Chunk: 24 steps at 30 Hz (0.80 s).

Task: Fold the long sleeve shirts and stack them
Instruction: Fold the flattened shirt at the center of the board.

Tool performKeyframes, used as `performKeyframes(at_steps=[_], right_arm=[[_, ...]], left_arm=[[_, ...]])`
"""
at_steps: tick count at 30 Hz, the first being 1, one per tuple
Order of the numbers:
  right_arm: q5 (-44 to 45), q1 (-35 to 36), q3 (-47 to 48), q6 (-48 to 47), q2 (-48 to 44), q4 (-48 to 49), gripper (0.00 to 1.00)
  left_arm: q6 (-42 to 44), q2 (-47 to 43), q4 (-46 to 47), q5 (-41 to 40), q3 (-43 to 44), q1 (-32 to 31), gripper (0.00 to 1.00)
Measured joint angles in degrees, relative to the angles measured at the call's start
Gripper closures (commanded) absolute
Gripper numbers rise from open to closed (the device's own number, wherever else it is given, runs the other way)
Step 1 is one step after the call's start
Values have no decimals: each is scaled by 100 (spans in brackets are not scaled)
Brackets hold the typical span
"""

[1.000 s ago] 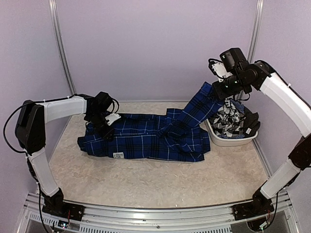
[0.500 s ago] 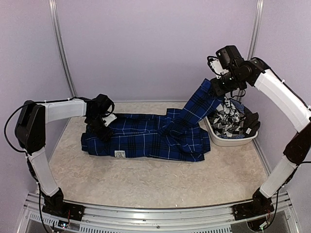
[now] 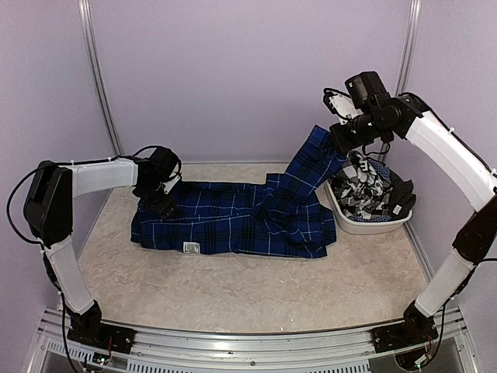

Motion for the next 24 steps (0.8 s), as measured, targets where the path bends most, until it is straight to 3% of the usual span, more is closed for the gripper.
performKeyframes(at_steps=[7, 13, 24], right_arm=[[-63, -2, -81, 9, 15, 103, 100], [-289, -2, -549, 55, 22, 293, 100], [-804, 11, -1222, 177, 22, 592, 100]], left_arm=[[-330, -203, 299, -205, -260, -39, 1], [-1633, -1154, 555, 492, -610, -125, 1], [-4367, -2809, 1912, 1628, -2986, -302, 1]])
